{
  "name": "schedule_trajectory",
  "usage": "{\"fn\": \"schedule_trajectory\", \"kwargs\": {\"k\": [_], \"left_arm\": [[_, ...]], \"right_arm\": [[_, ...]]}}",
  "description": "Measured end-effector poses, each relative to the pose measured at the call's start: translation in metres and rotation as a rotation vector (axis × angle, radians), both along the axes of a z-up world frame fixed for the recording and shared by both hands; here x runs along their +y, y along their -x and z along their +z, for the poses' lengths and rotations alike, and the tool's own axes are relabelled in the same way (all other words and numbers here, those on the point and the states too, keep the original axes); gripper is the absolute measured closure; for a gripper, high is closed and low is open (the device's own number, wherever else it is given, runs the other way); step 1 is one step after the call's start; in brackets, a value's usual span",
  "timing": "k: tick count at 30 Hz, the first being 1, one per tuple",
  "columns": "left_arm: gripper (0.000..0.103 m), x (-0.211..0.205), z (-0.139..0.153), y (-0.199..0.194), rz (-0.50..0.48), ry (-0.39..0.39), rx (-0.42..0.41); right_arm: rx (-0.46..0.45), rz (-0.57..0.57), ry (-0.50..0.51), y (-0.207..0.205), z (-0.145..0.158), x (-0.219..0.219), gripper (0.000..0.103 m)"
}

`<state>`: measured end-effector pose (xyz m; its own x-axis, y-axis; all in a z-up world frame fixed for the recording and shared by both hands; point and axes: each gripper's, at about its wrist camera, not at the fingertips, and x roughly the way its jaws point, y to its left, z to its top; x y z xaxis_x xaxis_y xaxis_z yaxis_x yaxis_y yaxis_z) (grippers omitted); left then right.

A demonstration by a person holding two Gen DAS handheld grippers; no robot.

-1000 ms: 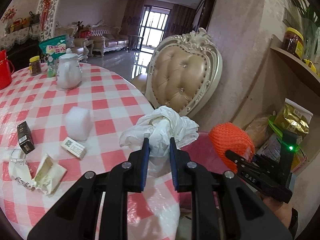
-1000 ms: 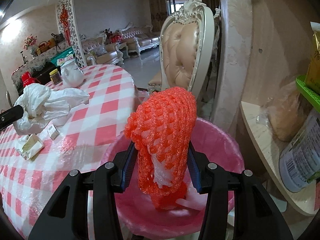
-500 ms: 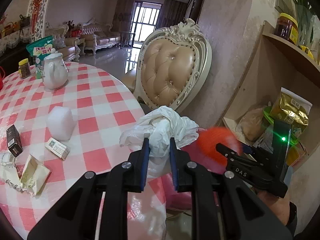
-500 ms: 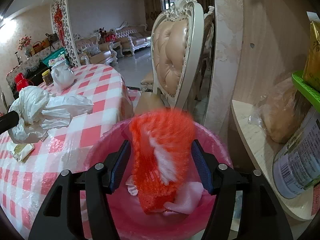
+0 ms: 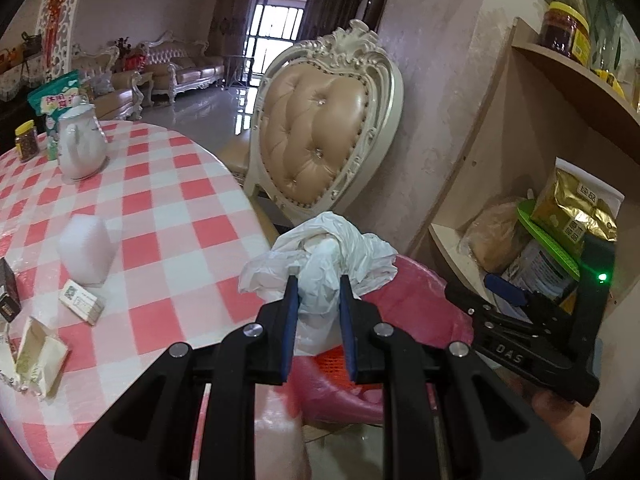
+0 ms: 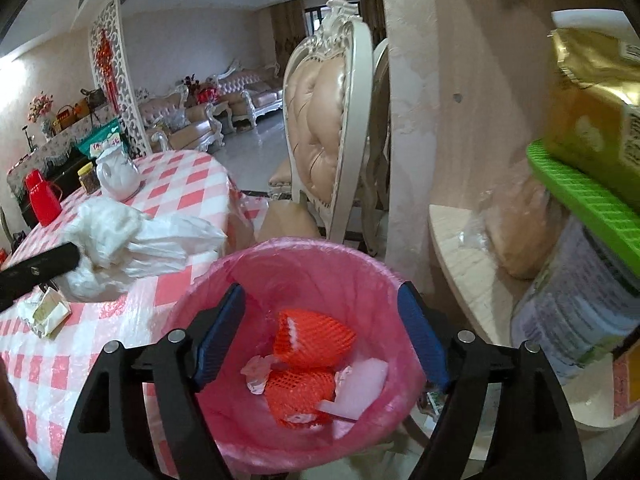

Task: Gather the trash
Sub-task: 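Open the right tool to drop the net while the left tool releases the tissue into the bin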

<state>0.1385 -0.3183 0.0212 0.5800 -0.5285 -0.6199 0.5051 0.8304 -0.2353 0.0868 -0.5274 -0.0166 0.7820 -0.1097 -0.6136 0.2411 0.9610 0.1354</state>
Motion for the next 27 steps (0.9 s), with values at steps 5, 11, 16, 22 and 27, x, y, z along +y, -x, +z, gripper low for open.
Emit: {"fn": "schedule_trajectory", "kwargs": {"k": [5, 11, 16, 22, 27], "left_arm": [[0.082, -0.015, -0.003, -0.001, -0.042, 0.016, 0.022], [0.067, -0.021, -0.006, -0.005, -0.074, 0.040, 0.048], [0.067, -0.009, -0.007, -0.007, -0.044, 0.048, 0.055], [0.067, 0.010, -0.004, -0.006, -0.007, 0.056, 0.050], [0.065, 0.028, -0.003, -0.003, 0.021, 0.065, 0.044]], "right_arm": [[-0.009, -0.004, -0.001, 0.007, 0.005, -0.003, 0.027], [-0.009, -0.013, -0.003, 0.010, 0.006, -0.007, 0.027], [0.002, -0.009, 0.000, 0.009, 0.005, -0.006, 0.026], [0.001, 0.006, 0.002, 0.008, 0.008, 0.002, 0.025], [-0.005, 0.011, 0.012, 0.008, 0.012, 0.011, 0.021]]}}
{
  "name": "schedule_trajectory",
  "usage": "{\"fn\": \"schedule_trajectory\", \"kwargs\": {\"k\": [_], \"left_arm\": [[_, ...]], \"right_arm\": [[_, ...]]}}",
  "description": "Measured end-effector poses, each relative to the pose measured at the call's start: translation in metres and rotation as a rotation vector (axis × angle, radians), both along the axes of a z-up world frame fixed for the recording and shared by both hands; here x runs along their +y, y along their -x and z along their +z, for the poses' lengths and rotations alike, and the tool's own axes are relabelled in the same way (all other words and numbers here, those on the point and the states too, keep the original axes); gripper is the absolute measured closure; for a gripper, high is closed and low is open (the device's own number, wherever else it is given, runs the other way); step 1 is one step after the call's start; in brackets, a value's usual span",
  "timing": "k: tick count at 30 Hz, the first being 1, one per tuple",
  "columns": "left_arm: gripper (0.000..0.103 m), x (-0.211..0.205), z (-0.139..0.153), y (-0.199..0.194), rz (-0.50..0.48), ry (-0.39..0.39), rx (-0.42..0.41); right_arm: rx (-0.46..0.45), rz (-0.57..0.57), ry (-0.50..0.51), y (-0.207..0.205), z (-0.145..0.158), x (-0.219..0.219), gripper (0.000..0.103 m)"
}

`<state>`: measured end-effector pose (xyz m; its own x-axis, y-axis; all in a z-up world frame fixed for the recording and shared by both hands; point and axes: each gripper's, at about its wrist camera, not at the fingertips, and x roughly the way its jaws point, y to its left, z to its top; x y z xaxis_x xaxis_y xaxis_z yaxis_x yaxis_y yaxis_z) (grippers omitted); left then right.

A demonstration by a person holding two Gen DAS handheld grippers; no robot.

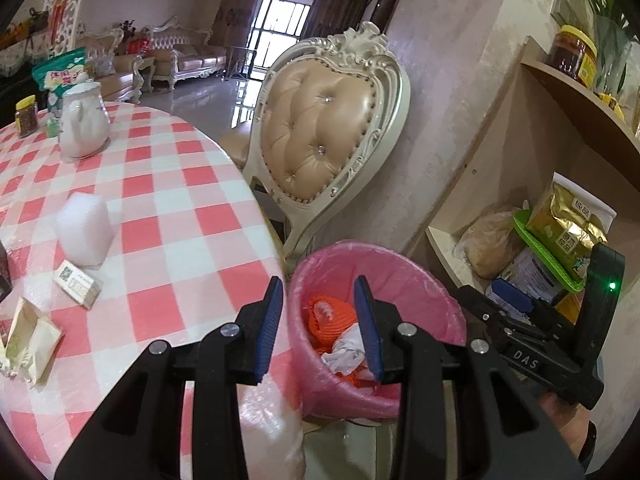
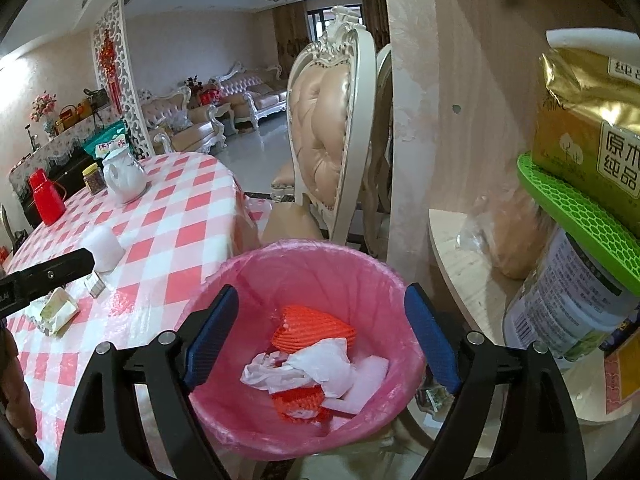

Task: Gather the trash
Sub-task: 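Open the right tool to drop the net while the left tool releases the tissue into the bin, then move both open tools back over the table trash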

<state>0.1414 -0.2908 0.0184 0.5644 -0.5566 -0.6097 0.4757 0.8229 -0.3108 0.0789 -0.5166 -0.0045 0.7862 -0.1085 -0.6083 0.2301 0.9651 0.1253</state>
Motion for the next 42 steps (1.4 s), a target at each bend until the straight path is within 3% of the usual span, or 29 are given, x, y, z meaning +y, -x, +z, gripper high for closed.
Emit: {"fn": "schedule_trajectory", "kwargs": {"k": [20, 42], "left_arm": [[0.058, 0.083, 0.004, 0.023, 0.124, 0.027, -0.027], [0.058, 0.246, -0.010, 0.024, 0.425, -0.003, -0.028]], "right_arm": [[-0.003, 0.128, 0.019, -0.003, 0.007, 0.063, 0.018], [0.025, 0.239, 0.019, -0.016, 0.003, 0.138, 0.018]]}}
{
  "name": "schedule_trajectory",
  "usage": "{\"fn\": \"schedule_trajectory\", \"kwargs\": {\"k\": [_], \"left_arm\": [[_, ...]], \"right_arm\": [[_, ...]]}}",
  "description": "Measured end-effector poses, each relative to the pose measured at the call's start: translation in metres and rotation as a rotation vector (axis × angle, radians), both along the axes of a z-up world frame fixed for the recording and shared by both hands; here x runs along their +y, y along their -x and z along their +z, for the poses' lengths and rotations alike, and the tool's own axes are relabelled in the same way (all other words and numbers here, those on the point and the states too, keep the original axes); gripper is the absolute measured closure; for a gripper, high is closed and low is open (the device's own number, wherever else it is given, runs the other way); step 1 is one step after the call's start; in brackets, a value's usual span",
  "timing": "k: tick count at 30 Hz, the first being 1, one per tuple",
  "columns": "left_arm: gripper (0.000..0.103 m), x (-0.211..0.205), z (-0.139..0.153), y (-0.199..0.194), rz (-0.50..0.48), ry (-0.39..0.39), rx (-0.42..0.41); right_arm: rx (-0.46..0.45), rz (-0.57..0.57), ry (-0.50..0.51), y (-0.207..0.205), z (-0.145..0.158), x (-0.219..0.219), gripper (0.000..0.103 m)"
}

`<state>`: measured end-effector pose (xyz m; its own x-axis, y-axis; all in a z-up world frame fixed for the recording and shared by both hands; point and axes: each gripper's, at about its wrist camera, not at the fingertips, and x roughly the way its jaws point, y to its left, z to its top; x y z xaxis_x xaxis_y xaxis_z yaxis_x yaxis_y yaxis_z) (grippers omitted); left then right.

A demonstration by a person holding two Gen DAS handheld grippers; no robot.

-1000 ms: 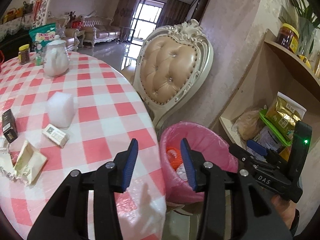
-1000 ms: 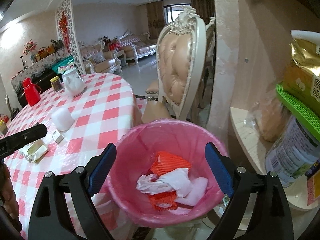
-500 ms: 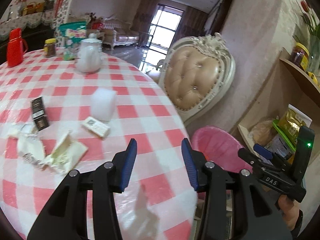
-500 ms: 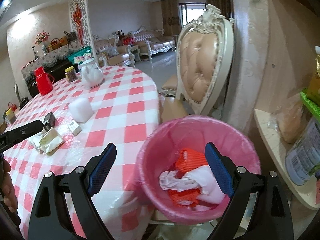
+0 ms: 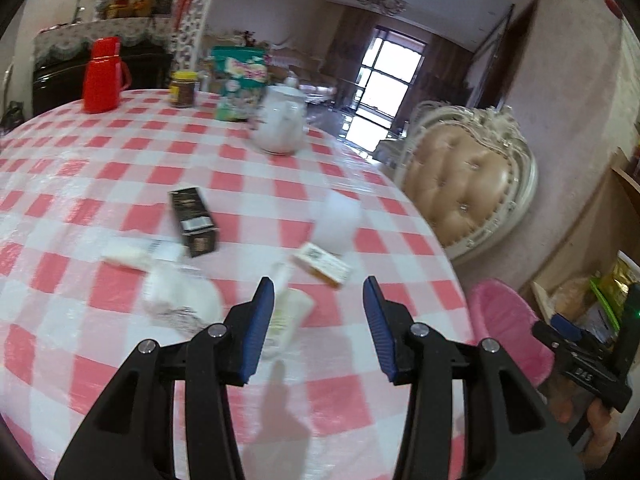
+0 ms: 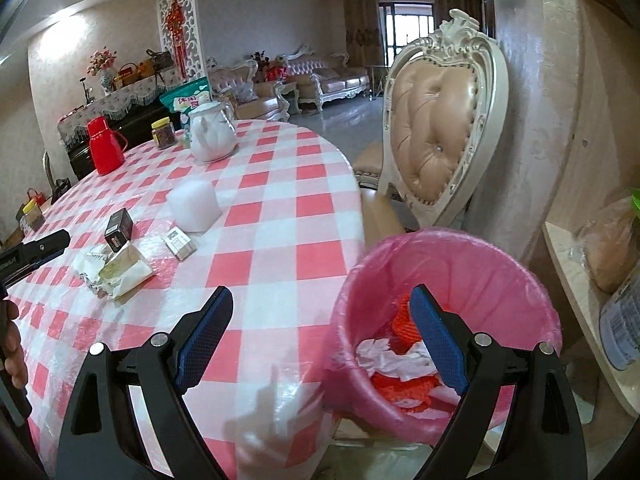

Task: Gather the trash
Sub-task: 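Move both open tools back over the table trash, then grasp the crumpled white paper cup with the left tool while the right tool grasps the white paper bag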

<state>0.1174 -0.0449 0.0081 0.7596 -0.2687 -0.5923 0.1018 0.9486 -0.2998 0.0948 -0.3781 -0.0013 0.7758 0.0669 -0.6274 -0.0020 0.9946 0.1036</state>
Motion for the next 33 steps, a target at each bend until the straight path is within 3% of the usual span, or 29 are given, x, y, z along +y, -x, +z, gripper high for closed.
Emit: {"fn": "schedule_trajectory", "kwargs": {"k": [14, 21, 33], "left_arm": [[0.051, 0.071, -0.025, -0.027, 0.133, 0.016, 0.049], [0.042, 0.081, -0.049, -0.041, 0.156, 0.023, 0.104], [0.036, 0.083, -0.076, -0.058, 0.159, 0.015, 0.181]], "right_arm": [[0.023, 0.053, -0.010, -0.020, -0.007, 0.042, 0.018], [0.043, 0.095, -0.011, -0.036, -0.013, 0.066, 0.018], [0.078, 0.162, -0.034, -0.062, -0.026, 0.096, 0.018]]}}
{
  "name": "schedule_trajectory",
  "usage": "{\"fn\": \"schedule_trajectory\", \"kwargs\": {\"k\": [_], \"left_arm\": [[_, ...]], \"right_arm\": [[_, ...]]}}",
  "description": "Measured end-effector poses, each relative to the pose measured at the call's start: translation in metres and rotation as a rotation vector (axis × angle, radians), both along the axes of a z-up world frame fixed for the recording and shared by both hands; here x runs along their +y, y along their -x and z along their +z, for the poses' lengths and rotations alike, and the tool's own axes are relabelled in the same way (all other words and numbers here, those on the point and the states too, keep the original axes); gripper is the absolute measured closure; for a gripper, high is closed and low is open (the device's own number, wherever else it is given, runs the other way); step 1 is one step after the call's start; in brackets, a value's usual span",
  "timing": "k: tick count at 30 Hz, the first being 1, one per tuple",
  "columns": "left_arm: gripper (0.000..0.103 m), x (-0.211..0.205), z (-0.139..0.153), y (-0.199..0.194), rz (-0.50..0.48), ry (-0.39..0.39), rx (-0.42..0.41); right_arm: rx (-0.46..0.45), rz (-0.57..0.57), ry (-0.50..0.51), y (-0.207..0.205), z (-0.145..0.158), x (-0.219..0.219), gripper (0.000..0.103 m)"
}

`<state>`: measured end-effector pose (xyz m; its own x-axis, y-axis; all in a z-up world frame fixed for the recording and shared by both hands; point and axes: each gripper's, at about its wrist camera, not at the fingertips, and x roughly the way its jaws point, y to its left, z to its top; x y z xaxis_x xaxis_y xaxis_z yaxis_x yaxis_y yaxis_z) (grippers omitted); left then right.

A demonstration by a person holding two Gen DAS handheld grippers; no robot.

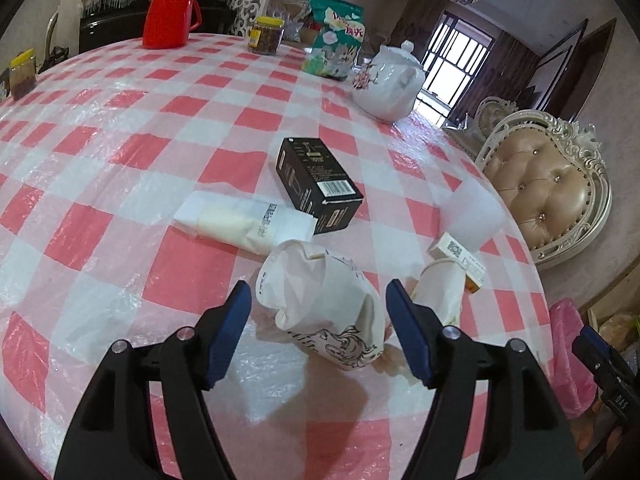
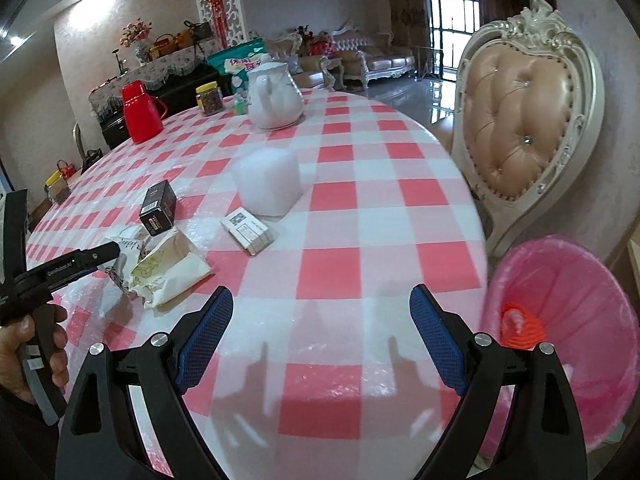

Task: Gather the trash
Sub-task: 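Grasp the crumpled white paper cup with the left tool while the right tool grasps the white paper bag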

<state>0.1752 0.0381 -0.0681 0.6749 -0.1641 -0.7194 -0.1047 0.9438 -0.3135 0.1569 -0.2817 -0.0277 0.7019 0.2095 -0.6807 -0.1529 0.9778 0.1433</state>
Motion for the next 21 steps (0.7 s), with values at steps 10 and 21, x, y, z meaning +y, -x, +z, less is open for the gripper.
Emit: {"fn": "schedule_trajectory", "kwargs": {"k": [10, 21], "left_arm": [[0.035, -0.004, -0.010, -0.010, -0.015, -0.010, 0.027], [0.044, -0.005, -0.011, -0.009, -0.039, 0.016, 0.040]], "right_arm": [[0.021, 0.036, -0.022, -0.010, -0.006, 0.013, 0.018], [0.034, 0.094, -0.051, -0.016, -0.005, 0.046, 0.018]]}}
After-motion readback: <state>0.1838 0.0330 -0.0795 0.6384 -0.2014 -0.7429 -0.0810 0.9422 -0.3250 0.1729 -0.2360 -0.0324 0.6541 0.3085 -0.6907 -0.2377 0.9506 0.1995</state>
